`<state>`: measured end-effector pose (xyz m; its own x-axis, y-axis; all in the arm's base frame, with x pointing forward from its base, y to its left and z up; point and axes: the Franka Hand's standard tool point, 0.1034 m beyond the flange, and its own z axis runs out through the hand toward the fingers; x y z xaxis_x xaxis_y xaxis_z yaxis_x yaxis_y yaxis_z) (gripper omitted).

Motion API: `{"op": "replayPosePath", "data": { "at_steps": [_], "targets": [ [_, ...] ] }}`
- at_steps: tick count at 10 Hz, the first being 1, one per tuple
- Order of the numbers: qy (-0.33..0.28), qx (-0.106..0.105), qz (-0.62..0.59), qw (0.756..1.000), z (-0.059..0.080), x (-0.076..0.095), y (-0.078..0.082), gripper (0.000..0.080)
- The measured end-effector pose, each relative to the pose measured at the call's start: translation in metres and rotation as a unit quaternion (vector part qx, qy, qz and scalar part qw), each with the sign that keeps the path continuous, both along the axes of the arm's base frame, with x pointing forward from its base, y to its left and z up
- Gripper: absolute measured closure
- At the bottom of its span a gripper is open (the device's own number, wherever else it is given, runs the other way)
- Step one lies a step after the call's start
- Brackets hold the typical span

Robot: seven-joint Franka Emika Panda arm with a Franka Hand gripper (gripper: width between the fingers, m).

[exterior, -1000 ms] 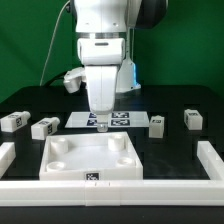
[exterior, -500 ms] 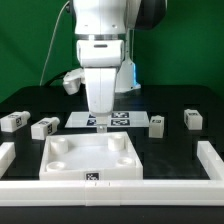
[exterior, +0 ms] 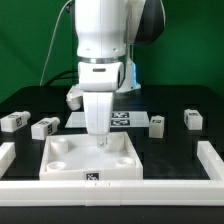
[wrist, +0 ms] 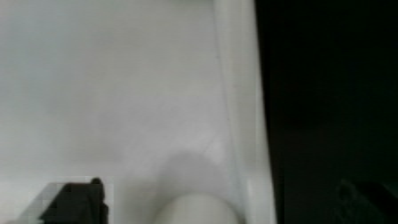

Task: Assemble one leg

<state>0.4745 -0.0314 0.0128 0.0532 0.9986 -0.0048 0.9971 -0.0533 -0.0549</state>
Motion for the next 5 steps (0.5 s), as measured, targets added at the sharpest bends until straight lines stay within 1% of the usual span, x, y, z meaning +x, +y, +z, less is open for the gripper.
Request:
{"op": "replayPosePath", "data": {
  "at_steps": [2, 5],
  "targets": [
    [0.006, 0.001, -0.002, 1.0, -0.0063, -0.0032, -0.002, 0.015],
    [0.005, 0.001, -0.007, 1.0, -0.0056, -0.0028, -0.0095, 0.015]
  ]
}}
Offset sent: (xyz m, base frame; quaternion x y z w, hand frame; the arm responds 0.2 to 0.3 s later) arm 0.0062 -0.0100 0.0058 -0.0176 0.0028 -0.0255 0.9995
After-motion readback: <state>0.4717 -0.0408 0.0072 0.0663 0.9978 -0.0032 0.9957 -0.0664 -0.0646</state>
